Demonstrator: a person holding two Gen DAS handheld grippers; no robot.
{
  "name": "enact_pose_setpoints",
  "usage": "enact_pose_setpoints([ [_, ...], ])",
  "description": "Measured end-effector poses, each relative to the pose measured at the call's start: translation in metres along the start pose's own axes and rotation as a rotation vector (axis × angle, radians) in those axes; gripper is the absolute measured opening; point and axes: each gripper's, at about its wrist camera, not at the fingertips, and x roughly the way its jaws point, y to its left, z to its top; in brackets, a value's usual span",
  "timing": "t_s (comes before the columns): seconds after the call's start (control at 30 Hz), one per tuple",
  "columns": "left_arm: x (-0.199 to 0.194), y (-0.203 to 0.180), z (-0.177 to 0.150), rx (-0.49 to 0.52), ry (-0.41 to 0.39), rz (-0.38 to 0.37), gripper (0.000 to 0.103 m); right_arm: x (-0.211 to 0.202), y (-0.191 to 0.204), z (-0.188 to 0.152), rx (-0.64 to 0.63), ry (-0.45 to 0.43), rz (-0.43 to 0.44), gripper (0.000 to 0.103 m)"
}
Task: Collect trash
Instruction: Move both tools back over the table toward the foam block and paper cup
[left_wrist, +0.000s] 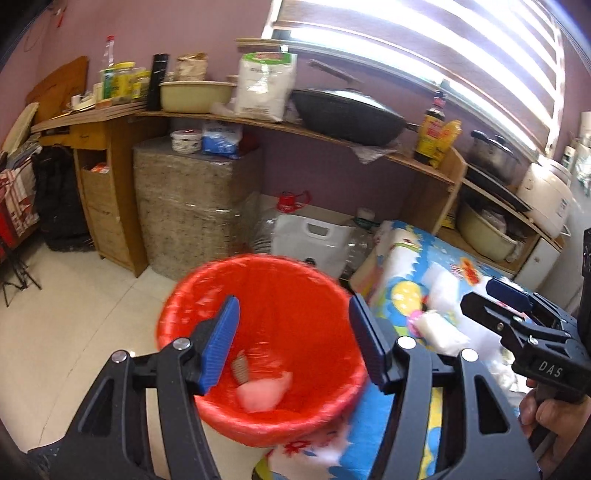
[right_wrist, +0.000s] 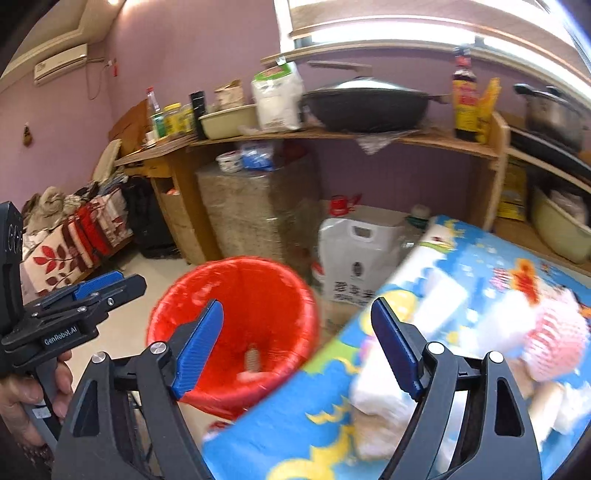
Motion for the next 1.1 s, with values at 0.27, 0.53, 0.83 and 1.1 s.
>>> enact_pose_setpoints([
  [0.27, -0.006, -0.054, -0.012, 0.054, 0.001, -0.064, 0.074, -0.053, -0.050, -0.031, 0.073, -0.021, -0.108, 0.079],
  [0.53, -0.016, -0.092, -0.025, 0.106, 0.013, -0.107, 0.078, -0.090, -0.092, -0.064, 0.133, -0.021, -0.185, 0.079],
  [0.83, -0.014, -0.133, -0.042, 0.153, 0.053, -0.163, 0.077, -0.117, -0.127, -0.098, 0.209, -0.011, -0.235, 0.079],
  [1.1, -0.011, -0.162, -0.052, 0.200, 0.069, -0.197, 0.076, -0.123, -0.146, -0.120, 0.248, 0.013, -0.248, 0.080],
])
